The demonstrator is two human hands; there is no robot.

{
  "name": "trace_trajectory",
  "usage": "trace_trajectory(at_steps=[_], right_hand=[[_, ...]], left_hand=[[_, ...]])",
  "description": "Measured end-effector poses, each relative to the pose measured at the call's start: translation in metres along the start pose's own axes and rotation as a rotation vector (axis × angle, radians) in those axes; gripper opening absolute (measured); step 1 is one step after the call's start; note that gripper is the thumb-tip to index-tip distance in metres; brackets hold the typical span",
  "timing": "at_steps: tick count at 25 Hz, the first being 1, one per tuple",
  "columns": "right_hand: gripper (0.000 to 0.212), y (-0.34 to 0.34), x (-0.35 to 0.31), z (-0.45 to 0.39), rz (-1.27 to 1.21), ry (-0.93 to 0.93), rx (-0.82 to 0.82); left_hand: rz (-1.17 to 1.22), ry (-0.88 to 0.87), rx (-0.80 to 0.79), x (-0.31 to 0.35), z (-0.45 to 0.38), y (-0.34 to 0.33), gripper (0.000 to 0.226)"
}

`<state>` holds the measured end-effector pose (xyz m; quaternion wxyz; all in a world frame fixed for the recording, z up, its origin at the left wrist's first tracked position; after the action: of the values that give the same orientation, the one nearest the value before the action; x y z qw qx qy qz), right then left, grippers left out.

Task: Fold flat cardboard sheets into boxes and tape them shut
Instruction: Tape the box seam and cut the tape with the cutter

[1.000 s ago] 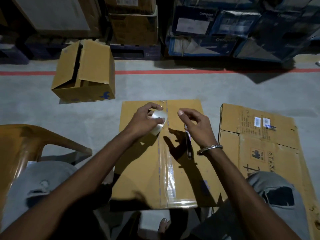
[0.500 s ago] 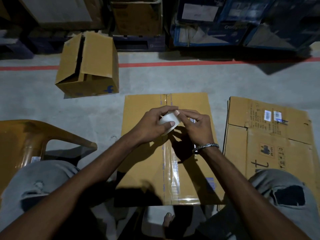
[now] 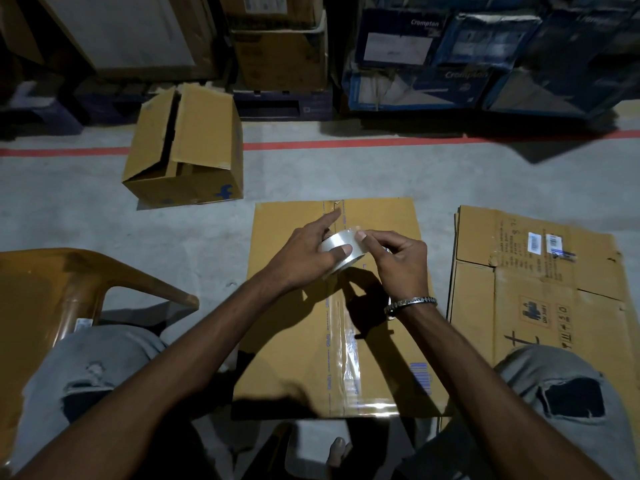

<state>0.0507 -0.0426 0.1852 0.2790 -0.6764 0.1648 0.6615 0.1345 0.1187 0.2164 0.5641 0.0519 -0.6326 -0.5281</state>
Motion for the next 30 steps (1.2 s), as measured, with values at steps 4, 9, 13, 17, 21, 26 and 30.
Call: trace_trajectory(at_steps=[4, 9, 13, 17, 21, 26, 30], right_hand=[[0.011, 0.0, -0.001, 0.0, -0.078, -0.05, -0.008], [0.017, -0.007, -0.003, 0.005, -0.175, -0.143, -0.039], [0.032, -0.002, 0.006, 0.001, -0.408, -0.498, -0.062], [0.041, 0.003, 0.004, -0.002, -0.472, -0.568, -0.035], [0.035, 0.01, -0.002, -0.006, -0.532, -0.606, -0.013], [0.038, 0.013, -0.009, -0.006, -0.52, -0.561, 0.041], [0.029, 0.024, -0.02, -0.013, -0.568, -0.566, 0.032]], left_hand=[[-0.048, -0.032, 0.062, 0.001, -0.002, 0.004, 0.048], [-0.076, -0.03, 0.155, -0.004, -0.004, 0.014, 0.034], [-0.048, -0.032, 0.124, -0.008, -0.001, 0.018, 0.033], [0.126, -0.023, 0.025, -0.01, -0.002, 0.022, 0.019], [0.231, -0.041, -0.048, -0.008, -0.002, 0.025, 0.014], [-0.009, -0.088, 0.024, -0.008, -0.005, 0.031, 0.022], [-0.036, -0.026, 0.102, -0.017, -0.003, 0.041, 0.029]])
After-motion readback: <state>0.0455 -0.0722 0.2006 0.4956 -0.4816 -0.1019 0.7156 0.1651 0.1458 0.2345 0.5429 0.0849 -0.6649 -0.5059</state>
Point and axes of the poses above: each hand's wrist, its own z-axis away from the middle knuckle, its own y-axis out of the back of the hand, x = y × z, the point moved 4 cm from there along -z, towards the middle knuckle, and after that the axes turned 14 degrees about -z, right-handed, at the moved point
